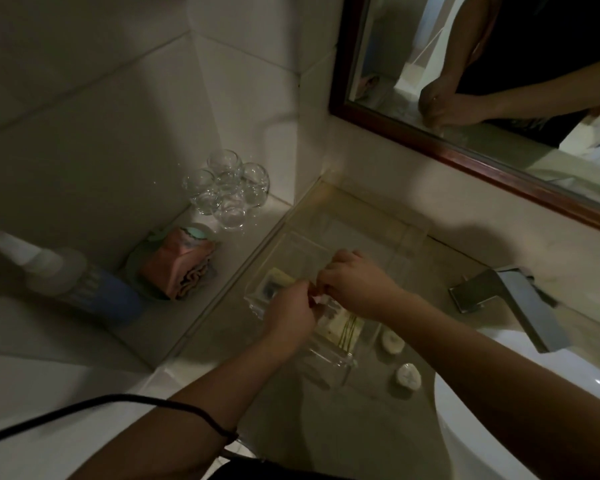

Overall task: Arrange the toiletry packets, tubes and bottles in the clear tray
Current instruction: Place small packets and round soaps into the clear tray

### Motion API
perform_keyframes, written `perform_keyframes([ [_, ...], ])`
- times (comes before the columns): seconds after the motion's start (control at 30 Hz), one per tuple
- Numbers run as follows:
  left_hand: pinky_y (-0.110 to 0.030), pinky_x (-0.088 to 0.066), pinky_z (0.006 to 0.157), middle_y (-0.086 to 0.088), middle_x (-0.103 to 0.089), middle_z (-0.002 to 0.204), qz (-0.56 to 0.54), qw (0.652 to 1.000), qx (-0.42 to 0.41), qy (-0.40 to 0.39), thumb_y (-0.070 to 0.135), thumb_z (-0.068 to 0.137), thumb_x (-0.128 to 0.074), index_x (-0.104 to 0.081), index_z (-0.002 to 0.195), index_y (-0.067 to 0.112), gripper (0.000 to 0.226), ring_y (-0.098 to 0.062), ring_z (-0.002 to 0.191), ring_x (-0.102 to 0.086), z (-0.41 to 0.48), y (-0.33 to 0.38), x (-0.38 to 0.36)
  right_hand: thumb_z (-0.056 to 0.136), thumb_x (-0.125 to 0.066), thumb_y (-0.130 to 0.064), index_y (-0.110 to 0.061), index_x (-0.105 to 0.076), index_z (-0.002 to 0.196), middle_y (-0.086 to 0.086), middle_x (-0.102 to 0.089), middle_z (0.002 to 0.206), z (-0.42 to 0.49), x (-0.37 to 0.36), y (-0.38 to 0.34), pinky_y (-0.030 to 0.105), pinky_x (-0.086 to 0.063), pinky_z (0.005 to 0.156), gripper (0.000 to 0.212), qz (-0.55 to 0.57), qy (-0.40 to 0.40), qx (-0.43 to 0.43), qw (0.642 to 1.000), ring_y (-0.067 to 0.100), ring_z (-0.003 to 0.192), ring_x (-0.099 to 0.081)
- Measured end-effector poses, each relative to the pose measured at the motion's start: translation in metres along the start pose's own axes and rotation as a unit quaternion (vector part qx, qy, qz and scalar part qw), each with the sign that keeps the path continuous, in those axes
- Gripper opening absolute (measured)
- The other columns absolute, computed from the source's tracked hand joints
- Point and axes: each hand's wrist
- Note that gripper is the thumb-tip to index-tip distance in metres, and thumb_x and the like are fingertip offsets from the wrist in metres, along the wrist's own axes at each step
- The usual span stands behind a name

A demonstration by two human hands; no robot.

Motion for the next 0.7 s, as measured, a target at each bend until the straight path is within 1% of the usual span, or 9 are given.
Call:
perform_keyframes([
  [0.07, -0.032, -0.051, 0.080, -0.001, -0.069, 0.092, -0.049, 0.998, 0.034, -0.034, 0.018, 0.084, -0.067, -0.065, 0.095, 0.015, 0.012, -0.019, 0.089, -0.065, 0.003, -0.001, -0.001, 0.085, -0.062, -0.031, -0.031, -0.065, 0.098, -0.005, -0.068, 0.105, -0.006, 0.000, -0.001, 0.038, -0.041, 0.086, 0.014, 0.038, 0.036, -0.037, 0.998, 0.025, 0.111, -0.054],
  [0.17, -0.036, -0.058, 0.073, -0.006, -0.069, 0.083, -0.187, 0.974, 0.113, -0.056, 0.007, 0.086, -0.064, -0.067, 0.085, 0.013, 0.007, -0.022, 0.073, -0.068, 0.002, -0.004, -0.007, 0.086, -0.065, -0.034, -0.024, -0.056, 0.121, -0.001, -0.058, 0.123, -0.016, -0.005, 0.001, 0.037, -0.040, 0.097, 0.038, 0.163, 0.067, -0.203, 0.963, 0.022, 0.119, -0.047],
  [0.27, -0.035, -0.061, 0.061, -0.012, -0.071, 0.083, -0.288, 0.942, 0.151, -0.088, 0.005, 0.086, -0.065, -0.066, 0.080, 0.011, 0.009, -0.021, 0.065, -0.070, -0.002, -0.005, -0.014, 0.090, -0.063, -0.034, -0.017, -0.057, 0.116, 0.000, -0.066, 0.104, -0.020, -0.011, 0.004, 0.031, -0.048, 0.083, 0.032, 0.328, -0.027, -0.330, 0.885, 0.018, 0.100, -0.062],
  [0.33, -0.030, -0.058, 0.052, -0.013, -0.071, 0.079, -0.309, 0.931, 0.161, -0.110, 0.005, 0.086, -0.065, -0.066, 0.080, 0.006, 0.006, -0.019, 0.059, -0.069, -0.006, -0.004, -0.016, 0.091, -0.060, -0.026, -0.012, -0.064, 0.097, 0.005, -0.068, 0.090, -0.024, -0.018, 0.005, 0.030, -0.046, 0.068, 0.016, 0.325, -0.089, -0.327, 0.883, 0.023, 0.087, -0.065],
  [0.4, -0.034, -0.058, 0.053, -0.012, -0.070, 0.073, -0.286, 0.937, 0.167, -0.114, 0.009, 0.087, -0.063, -0.064, 0.075, 0.008, 0.012, -0.021, 0.056, -0.068, -0.008, -0.010, -0.020, 0.091, -0.059, -0.024, -0.011, -0.066, 0.091, 0.006, -0.067, 0.084, -0.029, -0.022, 0.006, 0.031, -0.044, 0.064, 0.014, 0.297, -0.109, -0.309, 0.897, 0.023, 0.080, -0.063],
  [0.47, -0.042, -0.060, 0.061, -0.008, -0.070, 0.071, -0.161, 0.979, 0.115, -0.047, 0.020, 0.087, -0.058, -0.063, 0.073, 0.013, 0.016, -0.023, 0.061, -0.068, -0.009, -0.022, -0.021, 0.091, -0.060, -0.026, -0.014, -0.069, 0.094, 0.003, -0.069, 0.087, -0.032, -0.024, 0.009, 0.033, -0.049, 0.069, 0.016, 0.261, -0.135, -0.276, 0.915, 0.020, 0.080, -0.063],
  [0.53, -0.044, -0.056, 0.063, -0.003, -0.065, 0.070, -0.023, 0.999, 0.010, 0.037, 0.031, 0.084, -0.050, -0.059, 0.071, 0.016, 0.021, -0.022, 0.065, -0.063, -0.012, -0.032, -0.019, 0.090, -0.059, -0.027, -0.018, -0.070, 0.096, -0.001, -0.068, 0.091, -0.032, -0.028, 0.010, 0.032, -0.049, 0.071, 0.016, 0.218, -0.172, -0.244, 0.929, 0.019, 0.084, -0.063],
  [0.6, -0.043, -0.051, 0.064, -0.003, -0.060, 0.076, 0.076, 0.988, -0.126, 0.042, 0.033, 0.085, -0.043, -0.056, 0.072, 0.016, 0.025, -0.022, 0.072, -0.056, -0.015, -0.032, -0.018, 0.087, -0.060, -0.027, -0.021, -0.070, 0.095, -0.001, -0.068, 0.094, -0.030, -0.032, 0.010, 0.030, -0.047, 0.071, 0.015, 0.195, -0.195, -0.235, 0.932, 0.020, 0.087, -0.063],
  [0.7, -0.038, -0.047, 0.079, -0.007, -0.060, 0.100, 0.228, 0.933, -0.274, -0.038, 0.033, 0.091, -0.037, -0.062, 0.095, 0.014, 0.032, -0.023, 0.094, -0.053, -0.021, -0.021, -0.021, 0.085, -0.061, -0.032, -0.020, -0.068, 0.090, 0.004, -0.069, 0.095, -0.028, -0.040, 0.008, 0.031, -0.048, 0.070, 0.015, 0.164, -0.219, -0.239, 0.932, 0.022, 0.085, -0.063],
])
Point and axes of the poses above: each hand's wrist, its own z-axis towards the middle knuckle, its own x-axis out of the back of the hand, y = z × x
